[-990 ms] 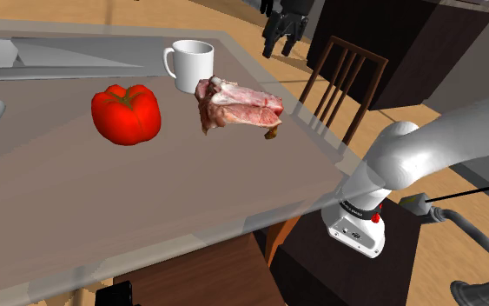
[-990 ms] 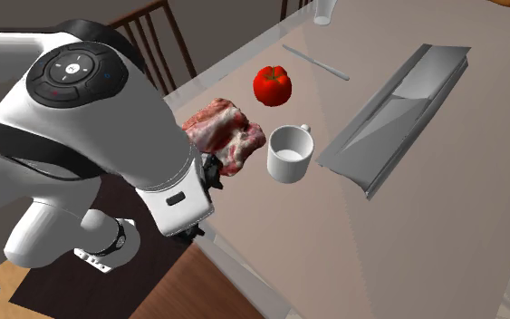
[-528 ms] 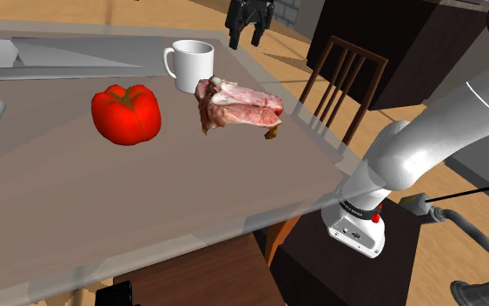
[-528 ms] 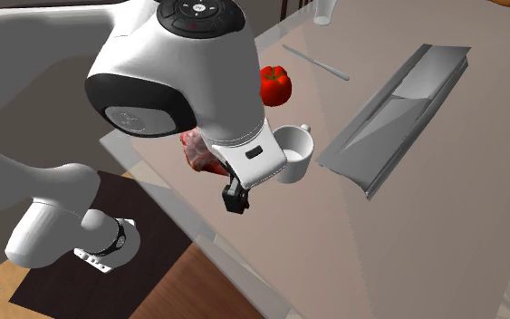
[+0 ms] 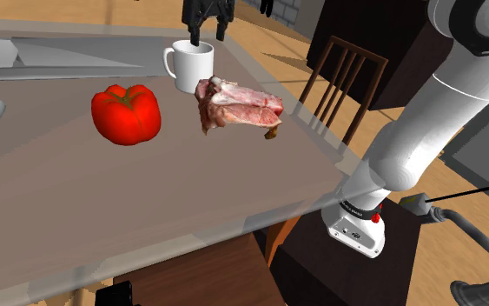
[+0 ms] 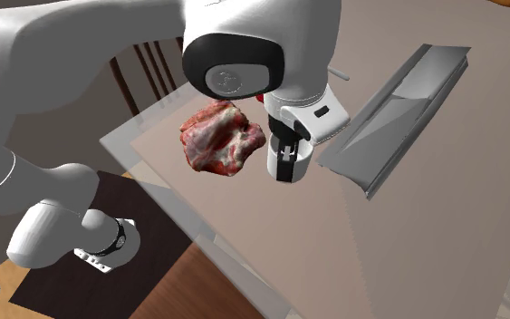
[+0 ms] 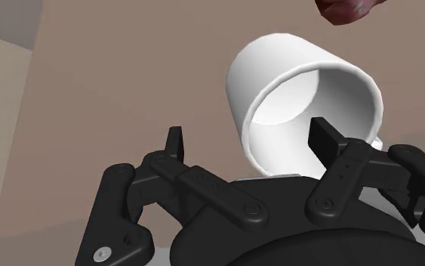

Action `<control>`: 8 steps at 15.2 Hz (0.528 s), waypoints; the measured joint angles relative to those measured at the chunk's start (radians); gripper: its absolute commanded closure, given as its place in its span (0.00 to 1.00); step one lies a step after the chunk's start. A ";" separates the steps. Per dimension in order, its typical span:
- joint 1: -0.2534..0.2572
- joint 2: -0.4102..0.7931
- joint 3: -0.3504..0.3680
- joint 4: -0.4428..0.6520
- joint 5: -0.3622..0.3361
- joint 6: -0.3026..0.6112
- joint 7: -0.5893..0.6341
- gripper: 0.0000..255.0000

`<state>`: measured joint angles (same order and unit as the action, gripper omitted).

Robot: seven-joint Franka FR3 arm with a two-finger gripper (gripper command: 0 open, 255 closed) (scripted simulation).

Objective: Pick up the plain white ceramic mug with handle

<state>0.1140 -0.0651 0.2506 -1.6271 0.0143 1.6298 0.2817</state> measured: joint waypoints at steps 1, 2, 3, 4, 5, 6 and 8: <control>0.001 0.006 0.002 -0.006 -0.002 0.010 0.001 0.00; 0.001 0.006 0.002 -0.017 -0.002 0.021 0.000 0.00; 0.001 0.004 0.001 -0.030 -0.002 0.032 -0.001 0.00; 0.002 0.005 0.003 -0.042 -0.003 0.045 0.001 0.00; 0.002 0.004 0.002 -0.057 -0.002 0.058 0.000 0.00; 0.002 0.003 0.002 -0.073 -0.002 0.074 0.000 0.00; 0.002 0.001 0.002 -0.091 -0.001 0.089 -0.001 1.00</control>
<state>0.1157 -0.0645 0.2526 -1.7180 0.0129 1.7186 0.2810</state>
